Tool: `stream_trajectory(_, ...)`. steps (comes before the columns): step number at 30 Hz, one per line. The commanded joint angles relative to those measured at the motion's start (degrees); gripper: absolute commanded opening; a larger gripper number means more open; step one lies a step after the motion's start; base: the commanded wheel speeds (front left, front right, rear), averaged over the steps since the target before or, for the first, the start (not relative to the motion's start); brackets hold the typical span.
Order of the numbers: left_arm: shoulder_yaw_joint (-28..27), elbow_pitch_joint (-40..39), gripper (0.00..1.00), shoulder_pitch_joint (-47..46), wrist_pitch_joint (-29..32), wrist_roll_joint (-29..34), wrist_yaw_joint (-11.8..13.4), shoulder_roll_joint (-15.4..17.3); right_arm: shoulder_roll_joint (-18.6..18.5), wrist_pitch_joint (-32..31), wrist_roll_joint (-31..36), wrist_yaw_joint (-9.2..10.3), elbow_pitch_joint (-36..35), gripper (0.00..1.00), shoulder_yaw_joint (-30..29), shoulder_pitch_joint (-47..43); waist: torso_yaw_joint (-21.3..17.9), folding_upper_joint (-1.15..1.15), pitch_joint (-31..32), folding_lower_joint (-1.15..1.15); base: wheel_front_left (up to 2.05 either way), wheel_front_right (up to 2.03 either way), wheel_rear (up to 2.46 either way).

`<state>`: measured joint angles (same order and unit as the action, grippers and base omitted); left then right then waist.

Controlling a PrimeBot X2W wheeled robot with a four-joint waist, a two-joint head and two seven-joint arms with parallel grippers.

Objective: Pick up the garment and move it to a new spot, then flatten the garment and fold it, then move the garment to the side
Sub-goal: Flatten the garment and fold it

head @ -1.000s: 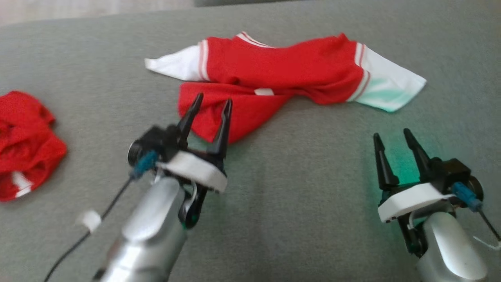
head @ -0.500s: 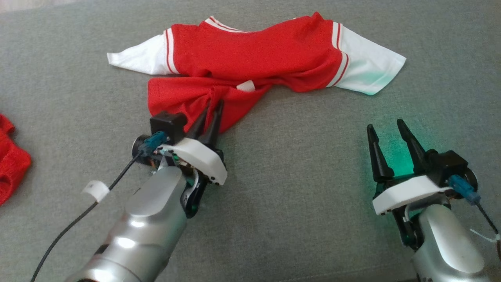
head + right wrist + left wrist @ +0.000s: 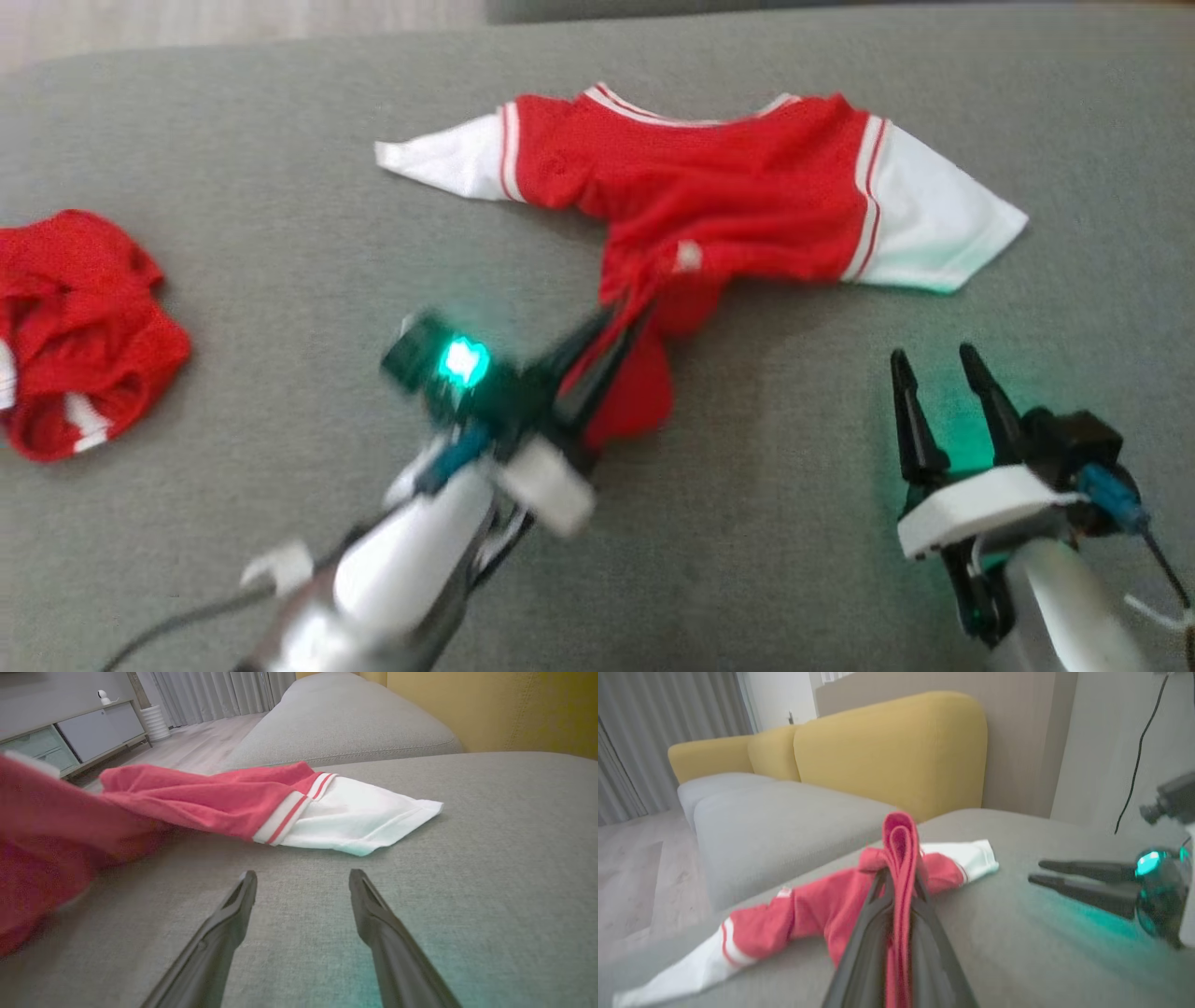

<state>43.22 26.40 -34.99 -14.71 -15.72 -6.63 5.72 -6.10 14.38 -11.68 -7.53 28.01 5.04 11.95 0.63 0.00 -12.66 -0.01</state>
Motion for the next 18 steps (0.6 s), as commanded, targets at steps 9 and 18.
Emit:
stream_trajectory(9,-9.67,-5.83,0.0,6.12,-0.29,6.1,3.22,9.89,1.7,0.62,-0.6,0.04,-0.56,1.0,0.77,-2.32,2.87,0.0,5.12,0.01,0.0,0.0,0.0)
stream_trajectory(18,-12.59,-12.48,0.0,4.12,-0.29,12.16,3.94,13.67,2.51,0.62,-1.07,0.04,-0.31,1.0,0.5,-3.33,1.46,0.0,6.26,0.01,0.0,0.0,0.0)
